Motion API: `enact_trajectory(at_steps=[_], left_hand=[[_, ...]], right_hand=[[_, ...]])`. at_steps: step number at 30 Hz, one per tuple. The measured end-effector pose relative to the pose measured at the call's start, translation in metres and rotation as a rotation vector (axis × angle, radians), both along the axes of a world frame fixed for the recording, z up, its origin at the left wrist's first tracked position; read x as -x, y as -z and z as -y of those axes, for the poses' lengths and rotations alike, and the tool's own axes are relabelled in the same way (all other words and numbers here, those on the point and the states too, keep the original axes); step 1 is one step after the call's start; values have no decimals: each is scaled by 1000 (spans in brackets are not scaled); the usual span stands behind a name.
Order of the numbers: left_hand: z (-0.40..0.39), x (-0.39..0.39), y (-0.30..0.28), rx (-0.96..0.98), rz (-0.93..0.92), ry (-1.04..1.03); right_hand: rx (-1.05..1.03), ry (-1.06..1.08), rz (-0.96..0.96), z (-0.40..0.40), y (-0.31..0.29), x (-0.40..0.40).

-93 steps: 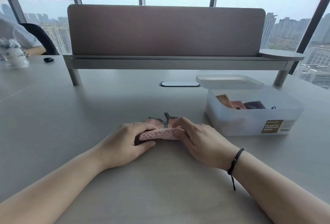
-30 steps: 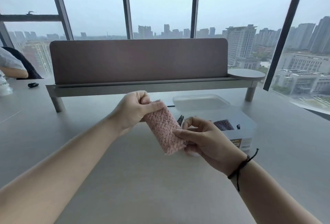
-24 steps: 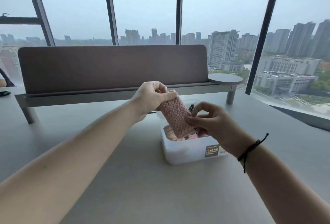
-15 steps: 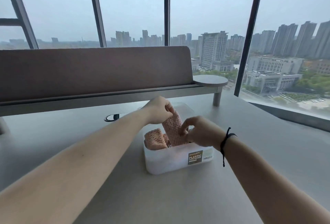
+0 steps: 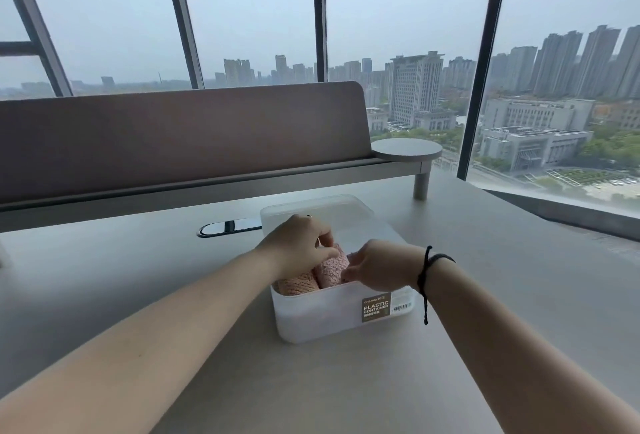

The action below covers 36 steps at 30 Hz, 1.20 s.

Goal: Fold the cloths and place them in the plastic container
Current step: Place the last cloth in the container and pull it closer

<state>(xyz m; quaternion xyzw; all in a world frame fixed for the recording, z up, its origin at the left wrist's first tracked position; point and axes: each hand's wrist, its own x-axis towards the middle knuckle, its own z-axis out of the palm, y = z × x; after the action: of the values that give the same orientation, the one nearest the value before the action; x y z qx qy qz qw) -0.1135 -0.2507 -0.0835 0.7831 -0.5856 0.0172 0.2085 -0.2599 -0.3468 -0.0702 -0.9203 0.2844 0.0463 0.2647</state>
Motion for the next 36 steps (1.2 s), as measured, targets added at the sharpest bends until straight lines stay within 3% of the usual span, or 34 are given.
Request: enact_trajectory(at_steps=[5,9,11,13,17,21,24,27,30,33,36], left_hand=[[-14,14,3,-327,85,37],[-17,15,0,-445,129,35],[-23,12,-1,-473,130,35],[-34,9,-2,-489,123,36],[-68,-5,-4,-485,100,56],[-113,-21,-2,-297,2,14],[-150,-41,3,35,-174,-98],[-181,-65,16,380,-219,-336],[-201,-75,26,476,-582,-586],[-208,-77,30,632,-1031,-611],[-208,-83,36,729,-1159,-608]], right_hand=[[214,-10,-12,6,11,5],[301,130,437,14,13,20],[342,141,561,11,17,27],[250,141,597,10,28,28],[-134,145,677,-8,54,19],[-283,116,768,-49,64,-3],[-422,81,829,-78,66,-18],[-476,147,903,-104,72,-30],[-500,217,982,-128,78,-39],[-604,213,1013,-140,82,-42],[-671,188,972,-139,86,-40]])
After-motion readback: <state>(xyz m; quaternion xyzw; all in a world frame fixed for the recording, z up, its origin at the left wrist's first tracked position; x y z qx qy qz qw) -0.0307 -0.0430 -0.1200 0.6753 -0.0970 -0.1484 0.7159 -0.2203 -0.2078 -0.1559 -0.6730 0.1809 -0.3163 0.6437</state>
